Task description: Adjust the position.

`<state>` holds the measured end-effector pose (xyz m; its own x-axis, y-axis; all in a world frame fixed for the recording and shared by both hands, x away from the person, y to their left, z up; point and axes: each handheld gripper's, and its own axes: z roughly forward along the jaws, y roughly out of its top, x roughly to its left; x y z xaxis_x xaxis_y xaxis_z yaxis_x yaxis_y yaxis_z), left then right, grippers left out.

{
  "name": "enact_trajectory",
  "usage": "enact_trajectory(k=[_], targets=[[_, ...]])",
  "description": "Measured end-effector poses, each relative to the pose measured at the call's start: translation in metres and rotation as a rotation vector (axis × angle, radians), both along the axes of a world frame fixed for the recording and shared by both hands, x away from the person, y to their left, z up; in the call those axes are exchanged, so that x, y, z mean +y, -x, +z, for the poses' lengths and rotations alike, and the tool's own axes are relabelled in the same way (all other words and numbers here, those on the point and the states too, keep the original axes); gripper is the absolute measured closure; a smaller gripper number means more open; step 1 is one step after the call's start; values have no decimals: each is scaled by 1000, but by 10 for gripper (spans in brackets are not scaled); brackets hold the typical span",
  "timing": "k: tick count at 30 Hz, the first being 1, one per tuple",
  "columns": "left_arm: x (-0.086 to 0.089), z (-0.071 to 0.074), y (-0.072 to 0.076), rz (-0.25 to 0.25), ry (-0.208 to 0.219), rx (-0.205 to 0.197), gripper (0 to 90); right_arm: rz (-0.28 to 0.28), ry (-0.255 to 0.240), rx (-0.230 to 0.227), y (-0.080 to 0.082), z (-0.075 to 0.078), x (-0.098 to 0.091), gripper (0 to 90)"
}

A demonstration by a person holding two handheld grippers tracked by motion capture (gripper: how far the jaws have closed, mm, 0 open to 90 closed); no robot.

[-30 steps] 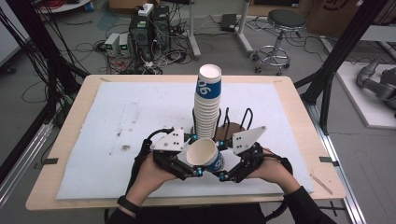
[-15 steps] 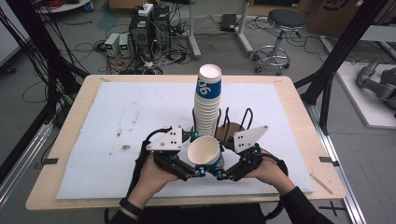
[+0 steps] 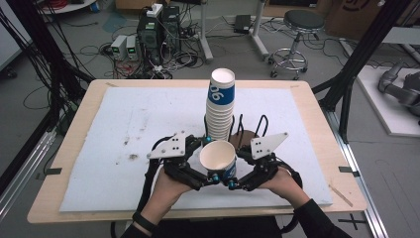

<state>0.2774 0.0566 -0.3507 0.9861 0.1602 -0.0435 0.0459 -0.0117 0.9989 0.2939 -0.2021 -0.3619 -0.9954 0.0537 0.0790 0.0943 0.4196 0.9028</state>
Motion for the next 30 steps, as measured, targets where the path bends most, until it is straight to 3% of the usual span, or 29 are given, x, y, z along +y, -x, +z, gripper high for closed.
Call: enact_trajectory(k=[6, 11, 22, 30], targets=[[0, -1, 0, -9, 36, 12, 204, 4, -40, 19, 0, -3, 2, 305], [0, 0, 0, -8, 33, 10, 223, 3, -55, 26, 0, -4, 2, 307], [-2, 6, 1, -7, -42, -1, 240, -7, -73, 33, 1, -9, 5, 287], [-2, 11, 2, -1, -97, -21, 243, -20, -136, 83, 2, -9, 7, 217]])
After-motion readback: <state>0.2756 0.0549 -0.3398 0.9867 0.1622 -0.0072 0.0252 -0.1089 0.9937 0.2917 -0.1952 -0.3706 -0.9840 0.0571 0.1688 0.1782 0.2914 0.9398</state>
